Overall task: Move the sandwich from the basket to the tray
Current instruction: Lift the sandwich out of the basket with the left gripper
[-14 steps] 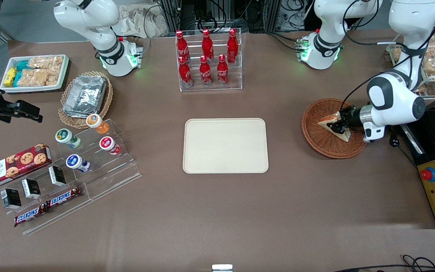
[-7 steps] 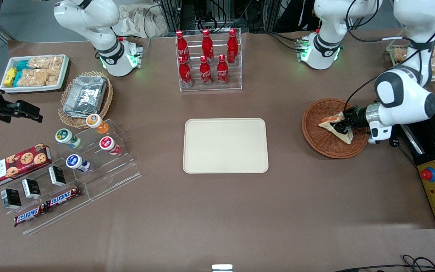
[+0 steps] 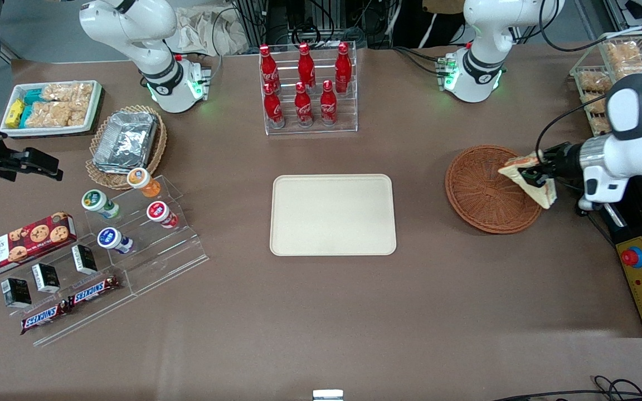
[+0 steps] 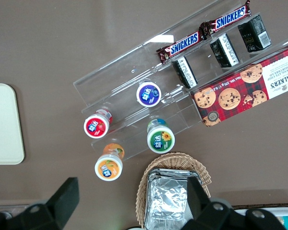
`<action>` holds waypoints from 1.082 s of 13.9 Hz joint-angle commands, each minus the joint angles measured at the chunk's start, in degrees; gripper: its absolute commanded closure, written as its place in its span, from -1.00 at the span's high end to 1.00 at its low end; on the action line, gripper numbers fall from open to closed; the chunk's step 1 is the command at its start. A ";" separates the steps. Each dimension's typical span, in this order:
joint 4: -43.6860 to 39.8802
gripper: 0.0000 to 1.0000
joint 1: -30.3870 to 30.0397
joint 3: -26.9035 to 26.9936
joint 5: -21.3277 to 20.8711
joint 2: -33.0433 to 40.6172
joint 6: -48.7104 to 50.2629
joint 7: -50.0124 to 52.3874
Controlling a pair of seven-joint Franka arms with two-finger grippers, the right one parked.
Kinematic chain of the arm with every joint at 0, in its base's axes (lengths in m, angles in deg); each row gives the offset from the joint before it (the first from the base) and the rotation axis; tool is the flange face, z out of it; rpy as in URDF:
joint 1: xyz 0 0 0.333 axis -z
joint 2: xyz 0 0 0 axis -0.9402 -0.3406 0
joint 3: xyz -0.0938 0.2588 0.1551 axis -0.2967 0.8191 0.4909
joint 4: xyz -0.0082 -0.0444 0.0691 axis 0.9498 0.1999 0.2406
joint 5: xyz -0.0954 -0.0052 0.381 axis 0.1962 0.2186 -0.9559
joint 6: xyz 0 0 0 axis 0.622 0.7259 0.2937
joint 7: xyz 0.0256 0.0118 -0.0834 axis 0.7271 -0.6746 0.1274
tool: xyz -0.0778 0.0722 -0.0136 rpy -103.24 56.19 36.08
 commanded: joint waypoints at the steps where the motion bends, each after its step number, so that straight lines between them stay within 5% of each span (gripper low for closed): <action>1: -8.36 -0.42 0.13 -2.99 -3.46 -1.17 4.96 0.78; 10: -15.59 -0.40 0.30 -21.09 -3.12 -6.17 4.97 0.77; 15: -16.30 -0.40 0.39 -29.80 -3.64 -13.46 -3.89 1.48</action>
